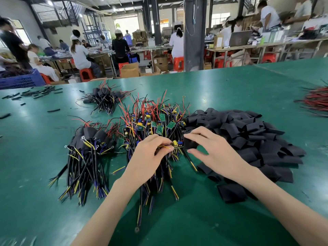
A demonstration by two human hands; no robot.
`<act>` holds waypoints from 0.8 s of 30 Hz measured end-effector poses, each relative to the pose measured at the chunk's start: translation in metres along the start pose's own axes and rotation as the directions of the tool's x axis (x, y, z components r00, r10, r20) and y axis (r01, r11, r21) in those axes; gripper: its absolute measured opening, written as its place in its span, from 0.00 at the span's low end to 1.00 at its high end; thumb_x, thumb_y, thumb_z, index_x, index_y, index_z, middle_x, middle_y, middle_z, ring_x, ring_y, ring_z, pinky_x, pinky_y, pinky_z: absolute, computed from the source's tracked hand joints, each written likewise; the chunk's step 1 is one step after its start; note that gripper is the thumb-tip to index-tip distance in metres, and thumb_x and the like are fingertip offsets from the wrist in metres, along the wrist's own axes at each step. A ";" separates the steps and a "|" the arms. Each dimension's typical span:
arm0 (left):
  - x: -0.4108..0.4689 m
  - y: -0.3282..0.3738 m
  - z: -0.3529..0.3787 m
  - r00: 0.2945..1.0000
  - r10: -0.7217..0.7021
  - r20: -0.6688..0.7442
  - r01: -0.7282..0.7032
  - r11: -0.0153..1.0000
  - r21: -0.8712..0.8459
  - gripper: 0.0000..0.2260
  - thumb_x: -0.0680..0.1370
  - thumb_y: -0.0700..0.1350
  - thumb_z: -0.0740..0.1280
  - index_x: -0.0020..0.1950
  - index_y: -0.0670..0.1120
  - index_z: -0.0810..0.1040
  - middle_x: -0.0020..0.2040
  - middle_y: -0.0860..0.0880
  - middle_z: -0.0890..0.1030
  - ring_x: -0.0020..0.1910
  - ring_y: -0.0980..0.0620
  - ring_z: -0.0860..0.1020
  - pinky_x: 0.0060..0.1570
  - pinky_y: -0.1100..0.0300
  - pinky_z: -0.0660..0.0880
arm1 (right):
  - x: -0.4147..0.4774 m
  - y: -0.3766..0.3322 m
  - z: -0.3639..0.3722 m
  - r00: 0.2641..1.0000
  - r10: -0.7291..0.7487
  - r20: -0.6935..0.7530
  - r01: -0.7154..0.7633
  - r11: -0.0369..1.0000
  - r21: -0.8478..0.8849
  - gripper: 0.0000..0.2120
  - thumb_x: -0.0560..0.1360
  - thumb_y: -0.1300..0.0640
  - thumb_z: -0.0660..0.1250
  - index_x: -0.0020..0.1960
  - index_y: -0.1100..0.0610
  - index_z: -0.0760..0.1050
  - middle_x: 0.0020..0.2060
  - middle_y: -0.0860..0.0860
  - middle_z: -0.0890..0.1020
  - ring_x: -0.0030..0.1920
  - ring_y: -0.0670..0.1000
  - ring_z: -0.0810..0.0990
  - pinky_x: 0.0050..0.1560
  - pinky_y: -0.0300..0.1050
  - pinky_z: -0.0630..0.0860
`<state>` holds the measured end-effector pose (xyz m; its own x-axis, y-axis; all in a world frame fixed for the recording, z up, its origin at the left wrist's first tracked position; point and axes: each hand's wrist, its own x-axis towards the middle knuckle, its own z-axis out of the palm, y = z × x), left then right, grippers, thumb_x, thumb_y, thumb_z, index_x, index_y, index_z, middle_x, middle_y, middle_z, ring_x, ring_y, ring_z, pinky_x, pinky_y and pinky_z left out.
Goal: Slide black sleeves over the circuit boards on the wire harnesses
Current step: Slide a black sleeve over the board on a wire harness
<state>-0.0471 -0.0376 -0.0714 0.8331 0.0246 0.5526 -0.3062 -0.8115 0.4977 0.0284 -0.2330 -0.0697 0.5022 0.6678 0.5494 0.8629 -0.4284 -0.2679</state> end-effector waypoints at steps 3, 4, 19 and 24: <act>0.000 0.001 0.000 1.000 0.007 -0.005 -0.007 1.000 0.002 0.04 0.75 0.40 0.71 0.48 0.44 0.82 0.41 0.54 0.77 0.42 0.63 0.74 0.46 0.74 0.65 | 0.000 -0.001 -0.001 1.000 -0.020 -0.004 0.020 1.000 0.021 0.18 0.72 0.59 0.71 0.61 0.59 0.76 0.53 0.52 0.76 0.46 0.54 0.79 0.51 0.51 0.76; 0.000 0.002 0.000 1.000 0.013 -0.005 -0.013 1.000 0.007 0.04 0.75 0.40 0.71 0.48 0.44 0.82 0.41 0.54 0.77 0.42 0.63 0.73 0.46 0.74 0.65 | 0.000 -0.001 -0.001 1.000 -0.021 -0.006 0.021 0.999 0.032 0.17 0.72 0.59 0.71 0.61 0.59 0.77 0.53 0.51 0.77 0.45 0.54 0.79 0.51 0.50 0.75; -0.001 0.000 0.002 0.998 0.058 0.030 -0.061 0.992 0.108 0.06 0.75 0.42 0.70 0.50 0.44 0.83 0.40 0.55 0.74 0.41 0.61 0.69 0.45 0.71 0.65 | 0.001 0.002 0.000 0.997 -0.049 0.052 0.047 0.998 0.050 0.18 0.71 0.59 0.73 0.61 0.58 0.78 0.49 0.51 0.76 0.45 0.51 0.77 0.50 0.46 0.75; -0.004 0.005 0.006 0.993 0.102 0.063 -0.108 0.988 0.110 0.05 0.76 0.40 0.69 0.50 0.42 0.82 0.41 0.54 0.73 0.42 0.62 0.66 0.46 0.75 0.63 | -0.001 -0.003 0.005 0.994 -0.094 0.051 0.091 0.994 0.060 0.18 0.72 0.57 0.72 0.61 0.57 0.78 0.48 0.49 0.75 0.45 0.48 0.76 0.48 0.45 0.75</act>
<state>-0.0489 -0.0459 -0.0750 0.8250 -0.0951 0.5570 -0.3419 -0.8689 0.3580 0.0260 -0.2294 -0.0732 0.4213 0.7352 0.5310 0.9067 -0.3290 -0.2639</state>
